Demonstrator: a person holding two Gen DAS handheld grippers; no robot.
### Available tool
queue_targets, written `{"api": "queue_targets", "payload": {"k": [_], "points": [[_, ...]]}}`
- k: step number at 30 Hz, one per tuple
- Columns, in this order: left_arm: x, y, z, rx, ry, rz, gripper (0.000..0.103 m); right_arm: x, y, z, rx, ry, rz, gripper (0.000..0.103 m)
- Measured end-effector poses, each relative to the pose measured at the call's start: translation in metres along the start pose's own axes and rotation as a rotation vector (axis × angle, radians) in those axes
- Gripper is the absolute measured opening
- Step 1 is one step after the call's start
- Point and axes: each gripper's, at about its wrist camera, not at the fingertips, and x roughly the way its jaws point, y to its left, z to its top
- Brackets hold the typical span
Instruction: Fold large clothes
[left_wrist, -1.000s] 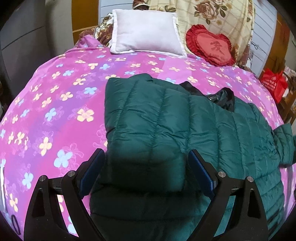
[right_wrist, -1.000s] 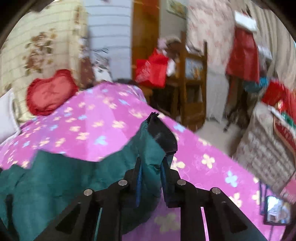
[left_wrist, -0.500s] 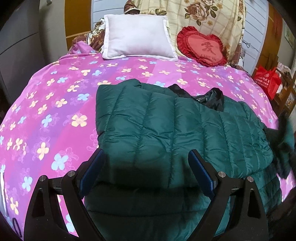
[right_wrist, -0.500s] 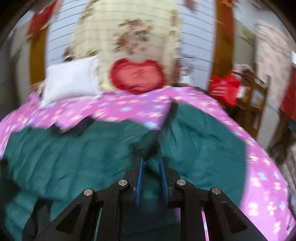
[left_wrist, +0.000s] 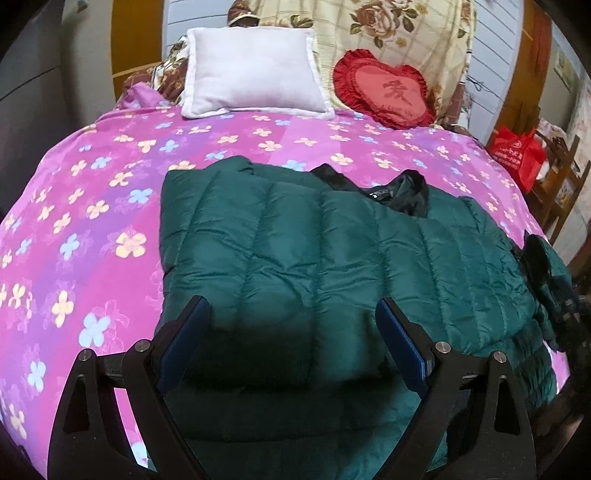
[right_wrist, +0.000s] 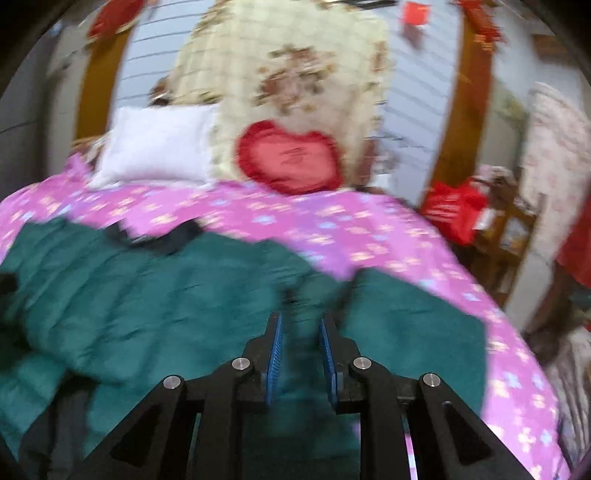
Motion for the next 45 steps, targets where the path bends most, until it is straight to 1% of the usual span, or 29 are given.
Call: {"api": "queue_targets", "payload": {"k": [1, 2, 3, 4, 5, 7, 8, 9, 12, 13, 15, 16, 17, 18, 19, 20, 22, 23, 24, 26, 27, 28, 32, 34, 38, 40, 43, 45], "points": [[0.000, 0.001, -0.001, -0.006, 0.002, 0.001, 0.091, -0.001, -0.011, 0.002, 0.019, -0.011, -0.019, 0.051], [0.001, 0.003, -0.001, -0.013, 0.005, 0.000, 0.091, -0.002, -0.023, 0.003, 0.043, -0.027, -0.032, 0.068], [0.001, 0.005, -0.001, -0.023, 0.008, -0.003, 0.091, -0.002, -0.033, 0.005, 0.057, -0.035, -0.034, 0.101], [0.002, 0.006, -0.002, -0.032, 0.011, -0.006, 0.091, -0.002, -0.045, 0.004, 0.080, -0.060, -0.012, 0.103], [0.002, 0.007, -0.002, -0.038, 0.013, -0.009, 0.091, 0.000, -0.051, 0.005, 0.090, -0.069, 0.019, 0.103], [0.002, 0.008, -0.002, -0.049, 0.018, -0.015, 0.091, 0.015, -0.055, 0.006, 0.063, -0.017, 0.090, 0.103], [0.002, 0.008, -0.002, -0.049, 0.019, -0.015, 0.091, 0.029, -0.052, 0.005, 0.041, 0.037, 0.121, 0.103], [0.002, 0.008, -0.002, -0.048, 0.020, -0.012, 0.091, 0.045, -0.050, 0.000, 0.022, 0.109, 0.136, 0.103], [0.003, 0.007, -0.003, -0.038, 0.024, -0.008, 0.091, 0.083, -0.055, -0.013, 0.020, 0.279, 0.025, 0.103], [0.004, 0.006, -0.003, -0.036, 0.025, -0.007, 0.091, 0.091, -0.063, -0.016, 0.064, 0.322, 0.020, 0.103], [0.005, 0.007, -0.003, -0.033, 0.028, -0.006, 0.091, 0.093, -0.073, -0.017, 0.129, 0.319, 0.040, 0.103], [0.006, 0.007, -0.003, -0.031, 0.031, -0.004, 0.091, 0.096, -0.075, -0.017, 0.141, 0.329, 0.051, 0.103], [0.006, 0.007, -0.004, -0.031, 0.034, -0.002, 0.091, 0.096, -0.077, -0.017, 0.152, 0.326, 0.062, 0.103], [0.007, 0.007, -0.003, -0.031, 0.036, 0.000, 0.091, 0.095, -0.078, -0.017, 0.164, 0.317, 0.079, 0.093], [0.007, 0.007, -0.004, -0.031, 0.037, 0.002, 0.091, 0.093, -0.081, -0.017, 0.186, 0.297, 0.131, 0.078], [0.007, 0.007, -0.004, -0.031, 0.038, 0.001, 0.091, 0.092, -0.083, -0.017, 0.201, 0.284, 0.156, 0.073], [0.007, 0.008, -0.004, -0.035, 0.035, 0.002, 0.091, 0.086, -0.088, -0.017, 0.239, 0.246, 0.199, 0.056], [0.007, 0.008, -0.004, -0.037, 0.036, 0.003, 0.091, 0.081, -0.089, -0.017, 0.255, 0.220, 0.218, 0.053], [0.007, 0.009, -0.004, -0.040, 0.036, 0.001, 0.091, 0.076, -0.087, -0.016, 0.255, 0.198, 0.222, 0.048], [0.008, 0.010, -0.004, -0.044, 0.036, 0.000, 0.091, 0.068, -0.079, -0.011, 0.229, 0.163, 0.212, 0.041], [0.008, 0.010, -0.004, -0.044, 0.036, 0.000, 0.091, 0.064, -0.076, -0.008, 0.214, 0.143, 0.207, 0.035], [0.008, 0.010, -0.003, -0.042, 0.037, 0.000, 0.091, 0.058, -0.073, -0.005, 0.207, 0.114, 0.212, 0.032], [0.008, 0.010, -0.003, -0.036, 0.040, -0.001, 0.091, 0.045, -0.075, 0.005, 0.219, 0.046, 0.241, 0.031], [0.007, 0.010, -0.003, -0.036, 0.041, -0.001, 0.091, 0.042, -0.077, 0.007, 0.239, 0.034, 0.267, 0.029], [0.007, 0.009, -0.003, -0.038, 0.039, -0.006, 0.091, 0.035, -0.061, 0.011, 0.216, 0.012, 0.381, 0.029], [0.006, 0.007, -0.003, -0.035, 0.036, -0.014, 0.091, 0.032, -0.044, 0.011, 0.182, 0.015, 0.464, 0.029], [0.006, 0.002, -0.004, -0.024, 0.033, -0.042, 0.091, 0.023, -0.009, 0.011, 0.100, 0.022, 0.576, 0.029], [0.006, -0.005, -0.004, -0.007, 0.031, -0.079, 0.091, 0.018, 0.015, 0.010, 0.040, 0.031, 0.630, 0.029]]}}
